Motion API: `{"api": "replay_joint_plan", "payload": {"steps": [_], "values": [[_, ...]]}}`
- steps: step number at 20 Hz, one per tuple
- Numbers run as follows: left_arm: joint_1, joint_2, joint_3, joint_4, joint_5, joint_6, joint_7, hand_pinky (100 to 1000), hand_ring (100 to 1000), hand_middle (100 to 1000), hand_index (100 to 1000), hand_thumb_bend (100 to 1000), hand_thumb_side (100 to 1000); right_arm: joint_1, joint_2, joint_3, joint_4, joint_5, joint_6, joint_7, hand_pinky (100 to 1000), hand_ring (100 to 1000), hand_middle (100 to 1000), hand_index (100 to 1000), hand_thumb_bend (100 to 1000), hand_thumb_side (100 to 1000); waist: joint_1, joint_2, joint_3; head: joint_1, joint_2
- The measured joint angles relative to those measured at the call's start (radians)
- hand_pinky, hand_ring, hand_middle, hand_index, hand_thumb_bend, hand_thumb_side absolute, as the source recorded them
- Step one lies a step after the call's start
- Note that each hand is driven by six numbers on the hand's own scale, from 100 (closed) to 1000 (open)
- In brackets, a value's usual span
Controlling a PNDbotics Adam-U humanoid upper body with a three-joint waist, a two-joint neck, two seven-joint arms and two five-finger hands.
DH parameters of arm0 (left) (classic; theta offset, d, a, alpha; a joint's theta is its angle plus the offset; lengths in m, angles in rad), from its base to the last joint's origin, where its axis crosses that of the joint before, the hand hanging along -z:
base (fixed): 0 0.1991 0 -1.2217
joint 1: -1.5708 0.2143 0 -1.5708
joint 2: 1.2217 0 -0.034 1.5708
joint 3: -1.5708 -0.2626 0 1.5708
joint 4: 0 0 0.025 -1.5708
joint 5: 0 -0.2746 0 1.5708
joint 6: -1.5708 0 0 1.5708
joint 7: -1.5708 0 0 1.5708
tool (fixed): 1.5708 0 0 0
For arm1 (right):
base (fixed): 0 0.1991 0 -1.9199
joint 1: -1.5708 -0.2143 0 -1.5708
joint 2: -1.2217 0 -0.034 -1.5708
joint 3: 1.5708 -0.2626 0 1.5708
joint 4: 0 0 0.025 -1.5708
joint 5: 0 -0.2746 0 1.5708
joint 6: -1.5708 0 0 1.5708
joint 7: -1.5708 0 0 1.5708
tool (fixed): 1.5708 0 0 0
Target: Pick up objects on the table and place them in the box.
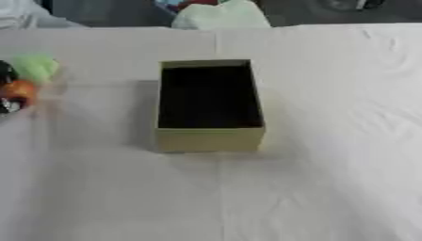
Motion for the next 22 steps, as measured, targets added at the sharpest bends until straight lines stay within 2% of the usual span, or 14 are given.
{"api": "replay_joint_plan", "payload": {"steps": [3,8,12,18,19,20,22], "values": [[-0.033,0.005,-0.002,-0.08,0.02,0.001,-0.012,493,504,511,678,245,191,0.0,0.0,0.0,0.0,0.0,0.0,0.0,775,747,740,791,100,998,0.0,-0.001,0.002,0.001,0.003],[-0.131,-0.013,-0.042,-0.181,0.029,-0.013,-0.051,490,502,508,679,232,201,-0.004,0.0,0.006,0.0,-0.005,0.0,0.004,775,747,740,791,100,999,0.0,-0.003,0.004,0.009,0.008],[-0.221,-0.078,-0.074,-0.208,0.028,-0.025,-0.083,491,501,507,682,225,211,-0.009,0.0,0.007,0.0,-0.009,0.0,0.009,776,747,740,791,100,1000,0.0,-0.007,0.004,0.016,0.008],[-0.314,-0.194,-0.121,-0.207,0.007,-0.053,-0.118,497,507,511,684,222,222,-0.012,0.0,0.012,0.0,-0.015,0.002,0.015,776,747,740,791,100,999,0.003,-0.008,0.0,0.02,0.008],[-0.328,-0.213,-0.13,-0.206,0.002,-0.058,-0.123,498,508,512,684,253,264,-0.015,0.0,0.013,0.0,-0.016,0.002,0.016,776,747,740,791,100,1000,0.004,-0.008,-0.001,0.021,0.008],[-0.339,-0.231,-0.138,-0.205,-0.003,-0.063,-0.127,499,509,513,685,221,225,-0.018,0.0,0.013,0.0,-0.017,0.001,0.017,776,747,740,791,100,999,0.004,-0.008,-0.002,0.023,0.008],[-0.357,-0.269,-0.155,-0.199,-0.015,-0.074,-0.133,499,510,513,686,221,227,-0.019,0.0,0.013,0.0,-0.017,0.0,0.018,776,747,740,791,100,999,0.004,-0.008,-0.003,0.026,0.008]]}}
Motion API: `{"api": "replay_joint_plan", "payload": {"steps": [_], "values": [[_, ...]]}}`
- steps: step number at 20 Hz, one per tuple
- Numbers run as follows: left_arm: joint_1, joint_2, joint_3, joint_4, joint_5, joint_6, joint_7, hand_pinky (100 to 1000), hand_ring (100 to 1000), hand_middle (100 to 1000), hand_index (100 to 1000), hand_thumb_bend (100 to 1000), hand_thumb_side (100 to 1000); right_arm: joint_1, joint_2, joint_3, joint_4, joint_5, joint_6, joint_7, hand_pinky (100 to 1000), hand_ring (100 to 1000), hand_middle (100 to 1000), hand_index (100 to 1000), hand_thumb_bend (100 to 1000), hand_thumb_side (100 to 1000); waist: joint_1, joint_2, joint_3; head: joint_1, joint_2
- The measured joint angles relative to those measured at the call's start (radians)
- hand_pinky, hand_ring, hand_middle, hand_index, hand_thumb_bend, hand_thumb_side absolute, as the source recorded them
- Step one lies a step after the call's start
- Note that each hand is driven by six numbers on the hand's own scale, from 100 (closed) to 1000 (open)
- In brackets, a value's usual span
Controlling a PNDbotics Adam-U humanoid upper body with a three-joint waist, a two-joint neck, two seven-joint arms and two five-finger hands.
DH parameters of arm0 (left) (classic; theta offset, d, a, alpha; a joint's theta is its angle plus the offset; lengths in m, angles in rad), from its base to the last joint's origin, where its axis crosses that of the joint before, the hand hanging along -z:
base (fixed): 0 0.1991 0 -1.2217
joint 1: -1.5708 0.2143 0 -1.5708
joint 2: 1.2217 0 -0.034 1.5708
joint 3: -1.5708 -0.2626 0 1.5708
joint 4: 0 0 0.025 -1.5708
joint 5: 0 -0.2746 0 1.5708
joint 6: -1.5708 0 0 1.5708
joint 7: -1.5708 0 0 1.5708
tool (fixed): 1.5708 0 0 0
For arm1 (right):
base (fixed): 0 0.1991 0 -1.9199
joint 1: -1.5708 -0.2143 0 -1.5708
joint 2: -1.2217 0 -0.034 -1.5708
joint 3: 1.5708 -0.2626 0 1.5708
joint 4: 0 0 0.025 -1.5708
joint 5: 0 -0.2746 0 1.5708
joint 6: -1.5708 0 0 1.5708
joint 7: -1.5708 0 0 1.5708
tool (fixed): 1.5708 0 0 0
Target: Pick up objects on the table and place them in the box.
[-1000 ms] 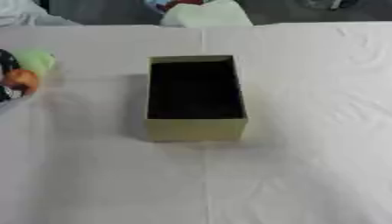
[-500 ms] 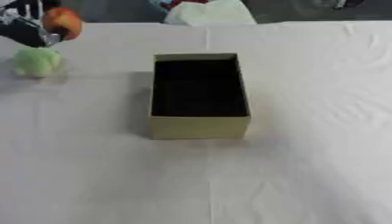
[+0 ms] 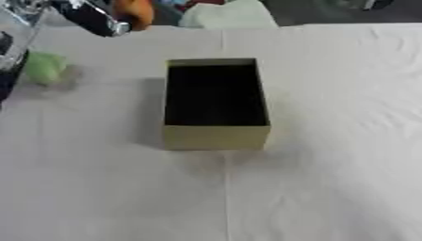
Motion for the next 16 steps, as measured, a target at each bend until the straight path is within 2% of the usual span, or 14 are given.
{"api": "replay_joint_plan", "payload": {"steps": [9,16], "values": [[-0.049,-0.169,-0.061,0.038,-0.081,-0.037,0.002,507,515,517,684,215,230,-0.016,0.008,0.006,0.0,-0.009,0.0,0.009,776,747,740,791,100,1000,-0.003,0.0,-0.005,0.012,0.0],[-0.051,-0.27,-0.079,0.132,-0.199,-0.035,0.045,527,526,528,686,227,228,-0.026,0.012,0.011,0.0,-0.015,-0.002,0.016,776,747,739,791,100,1000,-0.004,0.0,-0.01,0.02,0.0]]}}
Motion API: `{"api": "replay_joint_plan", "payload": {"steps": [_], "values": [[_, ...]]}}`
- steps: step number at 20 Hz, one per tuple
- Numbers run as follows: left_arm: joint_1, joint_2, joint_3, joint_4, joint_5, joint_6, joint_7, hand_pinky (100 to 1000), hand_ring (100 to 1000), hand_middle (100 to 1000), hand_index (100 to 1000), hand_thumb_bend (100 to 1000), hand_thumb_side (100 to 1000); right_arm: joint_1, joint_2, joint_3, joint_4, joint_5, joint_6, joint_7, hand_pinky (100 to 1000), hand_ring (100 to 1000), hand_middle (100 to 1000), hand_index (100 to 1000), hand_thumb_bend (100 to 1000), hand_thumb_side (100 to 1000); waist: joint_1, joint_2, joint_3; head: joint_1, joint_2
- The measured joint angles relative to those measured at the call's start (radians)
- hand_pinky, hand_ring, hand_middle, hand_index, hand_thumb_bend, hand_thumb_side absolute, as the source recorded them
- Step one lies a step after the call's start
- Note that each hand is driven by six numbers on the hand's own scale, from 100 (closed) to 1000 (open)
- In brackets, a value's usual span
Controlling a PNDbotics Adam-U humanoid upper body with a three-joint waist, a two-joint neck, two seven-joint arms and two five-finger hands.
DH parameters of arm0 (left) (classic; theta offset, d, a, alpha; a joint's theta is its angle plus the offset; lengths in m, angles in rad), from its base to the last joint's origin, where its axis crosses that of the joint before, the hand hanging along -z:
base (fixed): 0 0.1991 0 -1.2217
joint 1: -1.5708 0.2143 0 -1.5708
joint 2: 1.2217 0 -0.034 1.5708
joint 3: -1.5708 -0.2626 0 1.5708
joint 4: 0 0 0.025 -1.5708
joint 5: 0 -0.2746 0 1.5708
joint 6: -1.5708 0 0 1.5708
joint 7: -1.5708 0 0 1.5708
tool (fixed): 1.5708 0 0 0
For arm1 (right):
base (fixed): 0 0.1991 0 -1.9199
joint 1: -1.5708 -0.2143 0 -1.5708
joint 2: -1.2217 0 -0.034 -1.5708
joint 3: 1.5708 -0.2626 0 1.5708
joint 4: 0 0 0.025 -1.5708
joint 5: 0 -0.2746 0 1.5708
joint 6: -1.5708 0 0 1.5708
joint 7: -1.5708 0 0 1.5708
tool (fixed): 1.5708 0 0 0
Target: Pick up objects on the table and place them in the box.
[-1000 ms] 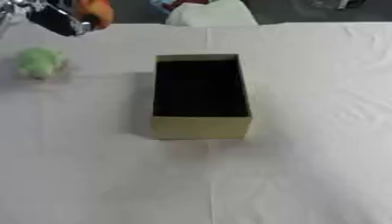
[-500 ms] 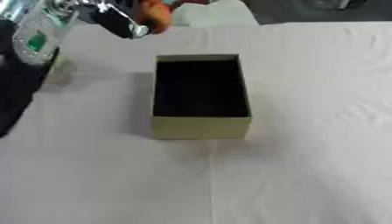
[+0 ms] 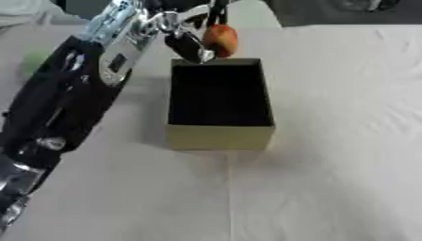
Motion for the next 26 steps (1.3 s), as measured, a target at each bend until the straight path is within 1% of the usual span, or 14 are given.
{"api": "replay_joint_plan", "payload": {"steps": [5,9,12,13,15,16,17,19,25,26], "values": [[0.016,-0.051,-0.001,0.09,-0.099,-0.011,0.043,545,539,542,695,246,233,-0.001,0.005,0.001,0.0,-0.002,0.0,0.003,776,747,739,791,100,1000,0.0,0.0,-0.002,0.007,0.0],[0.024,-0.071,-0.005,0.138,-0.138,-0.032,0.065,564,552,555,706,275,243,-0.005,0.006,0.001,0.0,-0.002,-0.001,0.004,776,747,739,791,100,1000,0.001,0.0,-0.007,0.008,-0.001],[0.029,-0.079,-0.008,0.153,-0.15,-0.05,0.069,579,564,567,713,306,249,-0.005,0.006,0.001,0.0,-0.002,-0.001,0.004,776,747,739,791,100,1000,0.001,0.0,-0.007,0.01,-0.001],[0.032,-0.079,-0.011,0.155,-0.152,-0.057,0.067,590,573,576,720,342,266,-0.005,0.006,0.001,0.0,-0.002,-0.001,0.004,776,747,739,791,100,1000,0.001,0.0,-0.008,0.01,-0.001],[0.032,-0.078,-0.013,0.155,-0.153,-0.073,0.057,637,614,622,757,440,321,-0.004,0.006,0.001,0.0,-0.002,-0.001,0.003,776,747,739,791,100,1000,0.001,0.0,-0.007,0.01,-0.001],[0.032,-0.078,-0.013,0.155,-0.154,-0.081,0.048,684,667,694,812,505,356,-0.003,0.006,0.0,0.0,-0.002,-0.001,0.003,776,747,739,791,100,1000,0.001,0.0,-0.007,0.01,-0.001],[0.032,-0.078,-0.013,0.155,-0.154,-0.091,0.035,764,754,764,867,572,392,-0.003,0.006,0.0,0.0,-0.002,-0.001,0.003,776,747,739,791,100,1000,0.001,0.0,-0.007,0.01,-0.001],[0.032,-0.077,-0.013,0.152,-0.161,-0.109,0.009,780,787,799,892,605,422,-0.002,0.006,0.0,0.0,-0.002,-0.001,0.003,776,747,739,791,100,1000,0.001,-0.003,-0.006,0.01,-0.001],[0.032,-0.069,-0.012,0.139,-0.17,-0.125,-0.031,779,787,798,892,601,424,0.001,0.006,0.0,0.0,-0.002,0.0,0.002,776,747,739,791,100,1000,0.001,-0.004,-0.005,0.009,-0.001],[0.033,-0.069,-0.012,0.137,-0.171,-0.126,-0.033,735,750,759,867,494,435,0.001,0.006,0.0,0.0,-0.002,0.001,0.002,776,748,739,791,100,1000,0.001,-0.004,-0.005,0.009,-0.001]]}}
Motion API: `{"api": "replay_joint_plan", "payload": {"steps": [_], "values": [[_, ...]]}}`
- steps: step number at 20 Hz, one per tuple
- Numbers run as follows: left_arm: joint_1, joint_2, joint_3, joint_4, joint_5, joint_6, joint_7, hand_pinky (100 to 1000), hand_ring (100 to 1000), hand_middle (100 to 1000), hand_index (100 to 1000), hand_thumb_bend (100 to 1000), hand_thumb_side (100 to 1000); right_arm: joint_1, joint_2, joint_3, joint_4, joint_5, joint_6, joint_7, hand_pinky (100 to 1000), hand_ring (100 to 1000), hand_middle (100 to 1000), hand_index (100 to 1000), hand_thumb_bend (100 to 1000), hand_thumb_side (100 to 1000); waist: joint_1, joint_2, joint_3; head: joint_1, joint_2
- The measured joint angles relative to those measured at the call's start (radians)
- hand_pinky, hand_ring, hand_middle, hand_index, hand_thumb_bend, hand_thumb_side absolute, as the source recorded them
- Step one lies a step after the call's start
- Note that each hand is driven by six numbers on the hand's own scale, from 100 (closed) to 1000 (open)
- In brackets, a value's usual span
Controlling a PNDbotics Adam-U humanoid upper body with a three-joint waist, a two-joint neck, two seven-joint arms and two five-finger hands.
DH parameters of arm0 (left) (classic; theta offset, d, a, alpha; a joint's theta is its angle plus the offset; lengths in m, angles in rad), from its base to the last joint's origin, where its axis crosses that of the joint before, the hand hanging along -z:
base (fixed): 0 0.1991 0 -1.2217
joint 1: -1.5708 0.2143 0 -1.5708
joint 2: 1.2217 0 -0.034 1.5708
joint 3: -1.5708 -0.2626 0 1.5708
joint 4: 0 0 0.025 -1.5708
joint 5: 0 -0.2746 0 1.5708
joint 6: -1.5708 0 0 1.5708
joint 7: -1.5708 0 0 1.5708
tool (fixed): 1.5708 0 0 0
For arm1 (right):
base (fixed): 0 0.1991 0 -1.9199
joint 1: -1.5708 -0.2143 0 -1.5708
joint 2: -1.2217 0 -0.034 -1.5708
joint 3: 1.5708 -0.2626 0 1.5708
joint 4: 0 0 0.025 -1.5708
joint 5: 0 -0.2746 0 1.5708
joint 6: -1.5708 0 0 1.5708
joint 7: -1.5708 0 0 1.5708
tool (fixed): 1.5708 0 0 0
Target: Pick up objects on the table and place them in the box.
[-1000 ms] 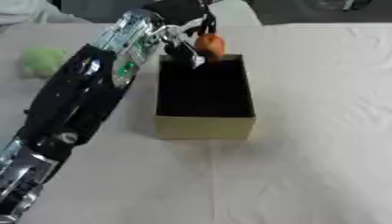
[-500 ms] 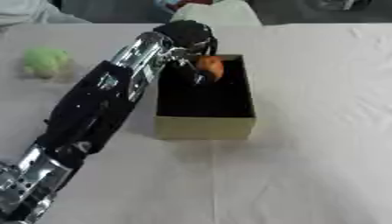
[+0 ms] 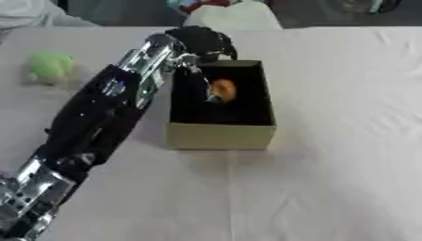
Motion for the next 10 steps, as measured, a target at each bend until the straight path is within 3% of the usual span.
{"api": "replay_joint_plan", "payload": {"steps": [5,10], "values": [[0.019,0.018,0.034,-0.04,0.029,0.03,0.023,721,735,742,861,492,467,0.008,0.0,-0.001,0.0,0.0,0.0,-0.002,776,748,739,791,100,1000,-0.001,0.002,0.004,-0.005,0.0],[0.018,0.091,0.098,-0.112,0.088,0.076,0.067,716,729,734,860,475,481,0.011,0.0,-0.006,0.0,0.001,0.0,-0.007,777,748,739,791,100,1000,0.0,0.002,0.011,-0.013,0.0]]}}
